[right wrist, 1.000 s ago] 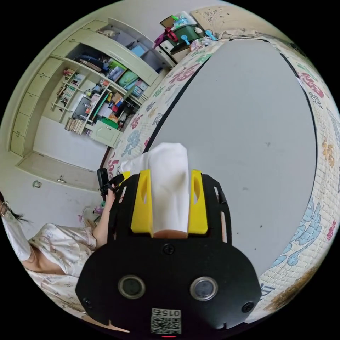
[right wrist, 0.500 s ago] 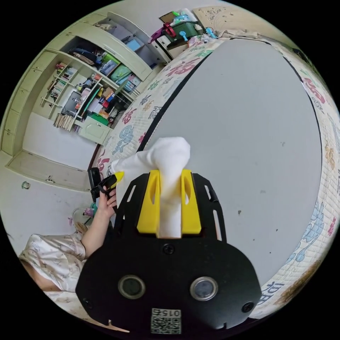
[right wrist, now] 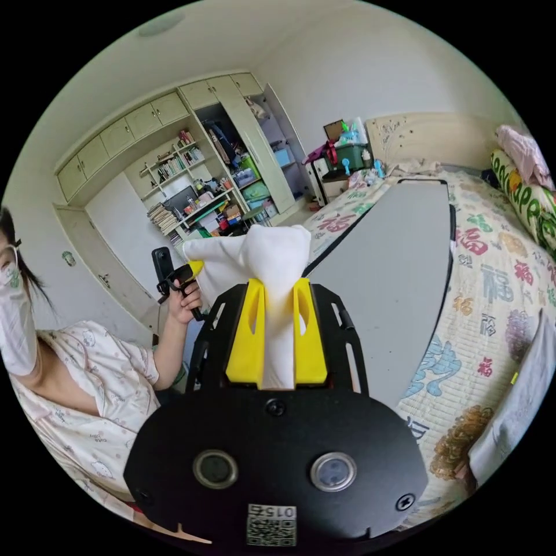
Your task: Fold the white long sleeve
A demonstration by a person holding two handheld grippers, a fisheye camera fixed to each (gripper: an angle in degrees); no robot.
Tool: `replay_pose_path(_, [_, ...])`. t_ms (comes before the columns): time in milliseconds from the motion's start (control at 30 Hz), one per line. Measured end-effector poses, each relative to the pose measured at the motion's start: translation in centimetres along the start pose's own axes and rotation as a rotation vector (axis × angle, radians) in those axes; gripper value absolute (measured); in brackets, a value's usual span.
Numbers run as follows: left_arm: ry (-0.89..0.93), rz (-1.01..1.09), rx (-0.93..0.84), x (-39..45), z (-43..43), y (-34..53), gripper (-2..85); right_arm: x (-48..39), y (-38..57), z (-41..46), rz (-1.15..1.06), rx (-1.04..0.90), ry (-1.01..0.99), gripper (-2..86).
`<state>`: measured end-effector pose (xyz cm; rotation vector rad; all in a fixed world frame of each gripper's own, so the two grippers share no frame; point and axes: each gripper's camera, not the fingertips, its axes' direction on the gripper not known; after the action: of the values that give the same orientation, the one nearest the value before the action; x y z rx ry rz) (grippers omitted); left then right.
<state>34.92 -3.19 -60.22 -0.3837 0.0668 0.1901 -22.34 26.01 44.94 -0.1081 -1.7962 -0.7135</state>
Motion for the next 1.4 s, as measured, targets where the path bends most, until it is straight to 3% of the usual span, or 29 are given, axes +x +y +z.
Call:
replay_pose_path(233, [0.147,0.119,0.077,4.4,1.6,5.5,6.2,-7.4,11.6,-10.0,-0.105,0.219,0.195,8.0])
replay_pose_path(500, [0.136,0.132,0.101,4.6,-2.5,13.3,6.2,-11.3,21.6,-8.9,-0.161,0.264,0.208,8.0])
replay_pose_path(900, [-0.047,0.059,0.127,2.8,-2.5,25.7,6.3,-7.9,36.1,-1.5,-0.122,0.265,0.049,8.0])
replay_pose_path(1100, [-0.217,0.009,0.174,2.1,-4.7,31.0,6.3,-8.2,39.3,4.0,-0.151,0.125,-0.062,8.0])
replay_pose_path(1400, [-0.554,-0.058,0.219,2.6,-12.7,34.6,6.4,-15.8,42.9,19.0,-0.292,-0.102,-0.357,8.0])
